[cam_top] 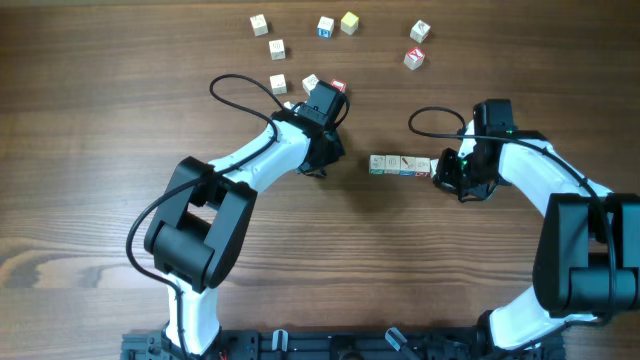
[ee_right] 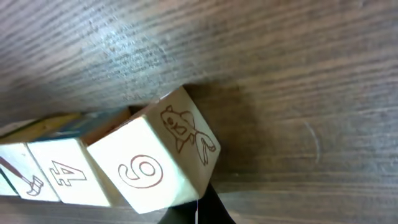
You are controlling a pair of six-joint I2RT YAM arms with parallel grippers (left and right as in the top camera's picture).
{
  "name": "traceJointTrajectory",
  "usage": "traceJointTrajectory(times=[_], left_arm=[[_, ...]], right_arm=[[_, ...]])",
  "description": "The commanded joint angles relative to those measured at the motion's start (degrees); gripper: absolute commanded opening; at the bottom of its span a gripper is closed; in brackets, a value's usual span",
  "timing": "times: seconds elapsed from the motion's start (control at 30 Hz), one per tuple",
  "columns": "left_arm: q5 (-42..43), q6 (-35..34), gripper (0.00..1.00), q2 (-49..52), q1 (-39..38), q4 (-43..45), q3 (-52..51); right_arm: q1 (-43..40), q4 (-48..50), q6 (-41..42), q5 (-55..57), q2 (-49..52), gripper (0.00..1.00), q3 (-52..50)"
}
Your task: Form a horizontal line
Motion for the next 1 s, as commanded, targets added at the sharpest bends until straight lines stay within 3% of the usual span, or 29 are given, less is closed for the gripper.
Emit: traceJointTrajectory(times=[0.0, 0.97], left_arm=[[0.6, -0.4, 0.21, 2.7, -1.0, 0.2, -1.9], [0.6, -0.4, 0.22, 2.7, -1.0, 0.2, -1.9]], right_arm=[[0.1, 0.4, -1.0, -1.0, 1.0, 0.05, -0.5], [0.2, 1.1, -1.1, -4.9, 1.0, 0.04, -0.5]])
